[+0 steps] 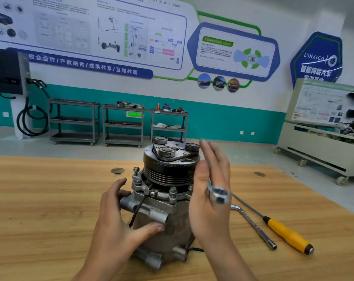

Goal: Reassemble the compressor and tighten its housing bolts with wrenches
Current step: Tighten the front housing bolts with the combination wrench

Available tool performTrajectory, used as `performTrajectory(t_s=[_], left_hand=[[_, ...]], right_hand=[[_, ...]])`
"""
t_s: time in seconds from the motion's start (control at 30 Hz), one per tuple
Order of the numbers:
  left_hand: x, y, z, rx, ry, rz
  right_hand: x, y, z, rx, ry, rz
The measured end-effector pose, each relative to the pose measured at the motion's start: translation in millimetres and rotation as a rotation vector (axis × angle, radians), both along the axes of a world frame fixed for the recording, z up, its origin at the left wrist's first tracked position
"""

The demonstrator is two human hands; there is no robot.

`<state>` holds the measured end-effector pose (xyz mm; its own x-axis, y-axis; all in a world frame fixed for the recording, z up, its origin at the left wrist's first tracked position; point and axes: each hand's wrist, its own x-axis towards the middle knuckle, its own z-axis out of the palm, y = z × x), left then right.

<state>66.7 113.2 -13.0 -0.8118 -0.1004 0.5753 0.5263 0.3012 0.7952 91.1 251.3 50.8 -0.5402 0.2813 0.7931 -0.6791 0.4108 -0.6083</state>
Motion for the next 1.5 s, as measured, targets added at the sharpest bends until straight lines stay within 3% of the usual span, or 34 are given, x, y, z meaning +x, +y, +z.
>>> performTrajectory(t_s=[0.07, 0.3, 0.57, 0.87, 1.13, 1.3, 1.5], left_hand=[[-0.2, -0.5, -0.5, 0.0, -0.002, -0.001], [-1.2, -1.8, -2.5, -0.036, -0.014, 0.018], [1.4, -2.1, -0.2, -0.073, -0.017, 0.019], [0.9, -2.5, 0.2, -0.061, -0.006, 0.011], [1.9, -0.7, 0.4, -0.088, 0.007, 0.027], [1.6, -0.7, -1.5, -0.103, 0.026, 0.062], [4.2, 1.0, 0.2, -0.107, 0.029, 0.091]], right_hand=[[0.2, 1.0, 15.6, -0.09, 0.048, 0.045], [2.5, 31.2, 83.5, -0.756, 0.269, 0.304], [-60.6, 83.0, 90.9, -1.206, -0.292, 0.599], [-110.6, 99.6, 57.8, -1.258, -0.502, 0.699], [-130.8, 92.0, 61.5, -1.104, -0.749, 0.716], [-131.6, 94.1, 55.9, -1.135, -0.754, 0.712], [-126.7, 95.6, 52.2, -1.215, -0.63, 0.62]])
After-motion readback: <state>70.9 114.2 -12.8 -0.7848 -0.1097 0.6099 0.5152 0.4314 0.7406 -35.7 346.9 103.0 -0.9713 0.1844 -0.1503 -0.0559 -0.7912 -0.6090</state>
